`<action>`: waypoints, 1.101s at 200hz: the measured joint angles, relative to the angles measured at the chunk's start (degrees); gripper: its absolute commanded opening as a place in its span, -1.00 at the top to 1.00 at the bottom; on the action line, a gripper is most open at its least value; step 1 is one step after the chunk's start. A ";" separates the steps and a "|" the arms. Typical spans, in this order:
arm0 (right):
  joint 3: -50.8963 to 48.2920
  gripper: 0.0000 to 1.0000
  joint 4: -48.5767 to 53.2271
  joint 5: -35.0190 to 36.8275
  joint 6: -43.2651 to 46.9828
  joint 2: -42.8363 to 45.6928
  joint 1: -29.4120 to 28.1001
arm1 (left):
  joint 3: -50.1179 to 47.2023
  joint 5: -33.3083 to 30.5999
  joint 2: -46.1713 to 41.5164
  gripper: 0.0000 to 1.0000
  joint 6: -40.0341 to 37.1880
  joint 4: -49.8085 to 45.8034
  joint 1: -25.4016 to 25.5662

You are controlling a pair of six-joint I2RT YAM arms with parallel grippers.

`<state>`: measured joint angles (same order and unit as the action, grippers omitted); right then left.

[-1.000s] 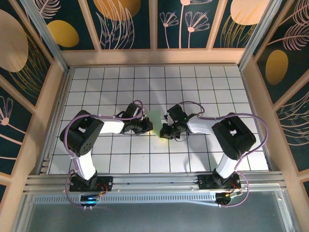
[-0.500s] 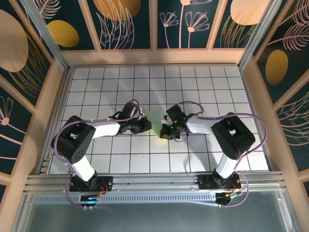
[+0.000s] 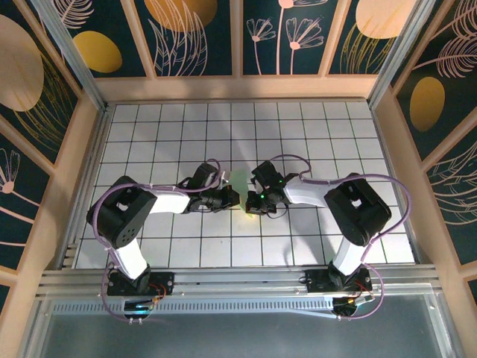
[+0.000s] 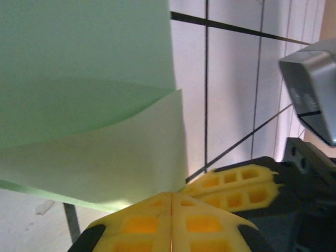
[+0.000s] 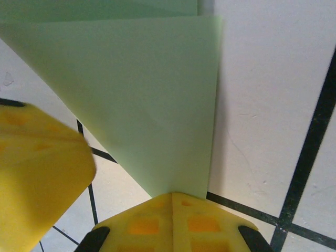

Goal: Fold a paper plane with a square sheet of paper (fold left side to right side)
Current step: Third fold the triangle at the center of the table.

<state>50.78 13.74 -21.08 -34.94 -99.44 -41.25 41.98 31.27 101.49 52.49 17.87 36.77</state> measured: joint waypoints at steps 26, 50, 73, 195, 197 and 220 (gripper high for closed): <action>0.09 1.00 0.15 0.13 0.00 0.00 -0.07 | 0.00 -0.07 1.01 0.86 0.26 0.15 0.00; 0.09 1.00 0.20 0.20 0.02 0.00 -0.07 | 0.00 -0.20 1.90 0.87 0.35 0.92 0.00; 0.09 1.00 0.22 0.26 0.02 0.00 -0.11 | 0.00 -0.52 2.47 0.89 0.33 1.18 0.00; 0.98 1.00 1.70 1.20 0.09 -0.35 -0.37 | 1.22 -2.80 2.91 1.00 0.42 -1.44 0.24; 0.98 1.00 1.73 1.20 0.09 -0.37 -0.37 | 1.22 -2.78 2.91 1.00 0.44 -1.44 0.24; 0.98 1.00 1.73 1.22 0.09 -0.37 -0.37 | 1.22 -2.38 2.93 1.00 0.59 -1.42 -0.46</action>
<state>51.77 15.46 -19.86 -34.85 -99.81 -41.63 43.20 28.88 104.42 53.08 16.45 36.32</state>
